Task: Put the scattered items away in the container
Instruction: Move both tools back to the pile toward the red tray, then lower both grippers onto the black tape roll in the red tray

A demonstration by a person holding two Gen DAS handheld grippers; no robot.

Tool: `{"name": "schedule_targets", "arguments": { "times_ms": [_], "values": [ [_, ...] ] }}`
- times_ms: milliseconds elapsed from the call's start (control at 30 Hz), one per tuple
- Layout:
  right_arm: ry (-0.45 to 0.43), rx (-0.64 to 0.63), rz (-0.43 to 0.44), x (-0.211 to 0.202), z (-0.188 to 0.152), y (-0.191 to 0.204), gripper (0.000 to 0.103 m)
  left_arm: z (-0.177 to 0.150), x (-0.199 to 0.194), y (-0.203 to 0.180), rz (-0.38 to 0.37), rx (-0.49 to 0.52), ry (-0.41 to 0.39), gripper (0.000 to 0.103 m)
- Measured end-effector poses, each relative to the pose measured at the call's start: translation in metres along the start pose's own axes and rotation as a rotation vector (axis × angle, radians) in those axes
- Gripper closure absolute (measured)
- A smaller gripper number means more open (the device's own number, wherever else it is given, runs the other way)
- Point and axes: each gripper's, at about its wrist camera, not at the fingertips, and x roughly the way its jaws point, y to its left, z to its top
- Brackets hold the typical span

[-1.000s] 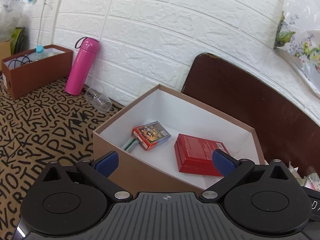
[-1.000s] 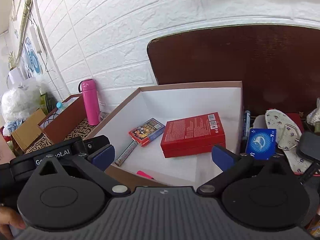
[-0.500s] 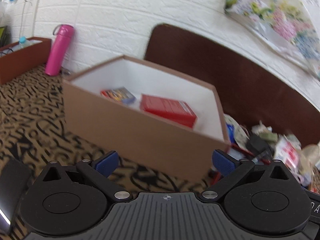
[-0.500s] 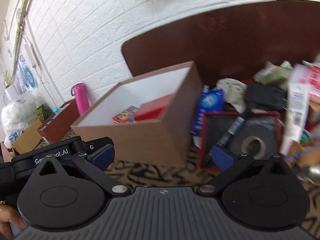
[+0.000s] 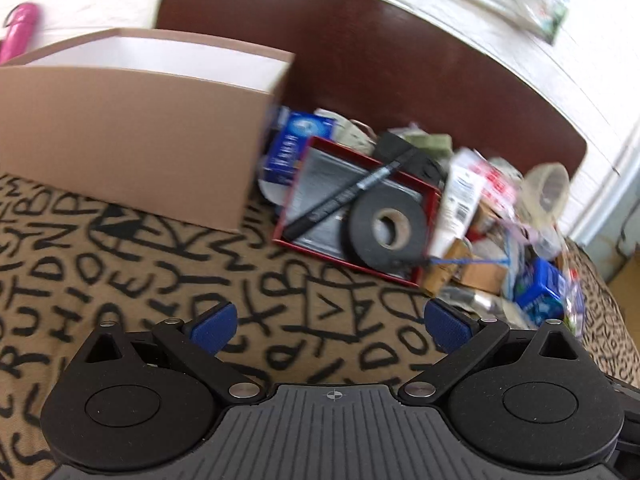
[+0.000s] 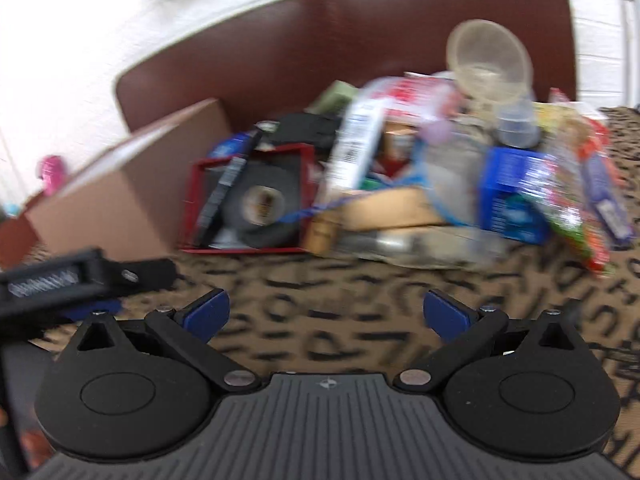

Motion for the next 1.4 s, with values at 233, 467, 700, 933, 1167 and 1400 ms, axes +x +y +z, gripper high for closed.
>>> {"name": "schedule_targets", "arguments": {
  "times_ms": [233,467,700,933,1167,1400],
  "values": [
    [-0.013,-0.008,-0.034,0.009,-0.002,-0.018,0.002,0.015,0.017,-0.022,-0.057,0.057,0.001,0.002],
    [-0.026,-0.076,-0.008,0.024,0.009,-0.008,0.015,0.033,0.044,-0.040,-0.098,0.128,0.017,0.013],
    [0.005,-0.119,0.042,0.047,0.016,0.008,0.036,0.047,0.064,-0.034,-0.111,0.103,0.037,0.026],
    [0.006,-0.146,0.049,0.066,0.024,0.019,0.051,0.053,0.079,-0.021,-0.118,0.057,0.057,0.042],
    [-0.018,-0.148,0.053,0.070,0.029,0.025,0.081,0.061,0.079,-0.009,-0.091,0.024,0.027,0.067],
    [-0.060,-0.218,0.057,0.069,0.039,0.036,0.081,0.061,0.081,-0.009,-0.117,0.020,0.020,0.037]
  ]
}}
